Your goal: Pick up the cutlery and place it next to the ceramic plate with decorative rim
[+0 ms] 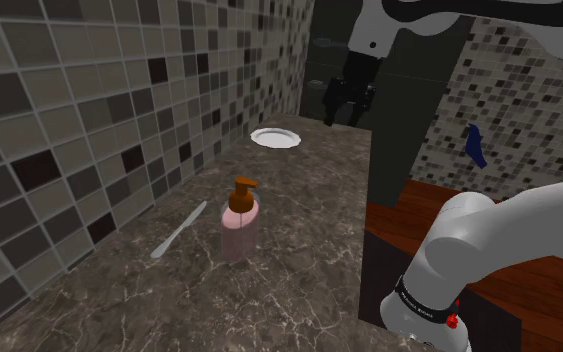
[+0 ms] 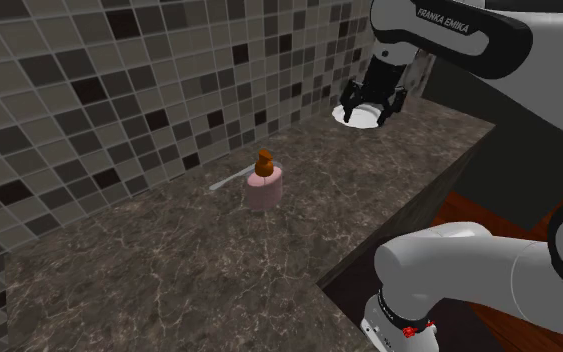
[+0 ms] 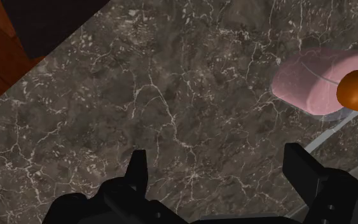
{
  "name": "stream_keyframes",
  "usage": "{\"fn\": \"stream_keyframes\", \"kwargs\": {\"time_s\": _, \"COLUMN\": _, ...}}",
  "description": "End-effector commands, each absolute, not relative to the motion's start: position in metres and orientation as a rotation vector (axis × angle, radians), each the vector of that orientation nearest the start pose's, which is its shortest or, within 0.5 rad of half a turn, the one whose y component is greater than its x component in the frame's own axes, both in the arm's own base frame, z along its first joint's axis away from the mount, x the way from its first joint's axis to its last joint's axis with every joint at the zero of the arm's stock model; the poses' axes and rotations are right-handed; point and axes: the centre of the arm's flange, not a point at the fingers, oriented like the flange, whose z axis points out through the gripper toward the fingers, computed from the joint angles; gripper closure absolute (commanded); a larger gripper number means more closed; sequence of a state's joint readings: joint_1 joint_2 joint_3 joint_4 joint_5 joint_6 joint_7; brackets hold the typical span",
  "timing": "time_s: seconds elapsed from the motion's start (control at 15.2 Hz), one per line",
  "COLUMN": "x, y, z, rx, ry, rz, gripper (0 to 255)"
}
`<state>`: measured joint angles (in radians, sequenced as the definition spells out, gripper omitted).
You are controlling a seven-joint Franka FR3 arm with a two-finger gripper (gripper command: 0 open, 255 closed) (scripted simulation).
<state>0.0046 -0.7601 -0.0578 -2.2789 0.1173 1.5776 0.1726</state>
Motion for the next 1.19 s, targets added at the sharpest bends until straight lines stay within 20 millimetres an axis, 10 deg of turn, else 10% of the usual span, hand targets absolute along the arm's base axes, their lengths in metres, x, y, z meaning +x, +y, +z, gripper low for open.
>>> {"fn": "stream_keyframes", "kwargs": {"time_s": 0.0, "x": 0.315, "y": -0.011, "z": 0.62, "rx": -2.964, "ry": 0.31, "rz": -0.071, "gripper": 0}}
{"fn": "stream_keyframes", "kwargs": {"time_s": 1.12, "x": 0.396, "y": 0.181, "z": 0.515, "rx": -2.903, "ry": 0.954, "rz": -0.035, "gripper": 0}}
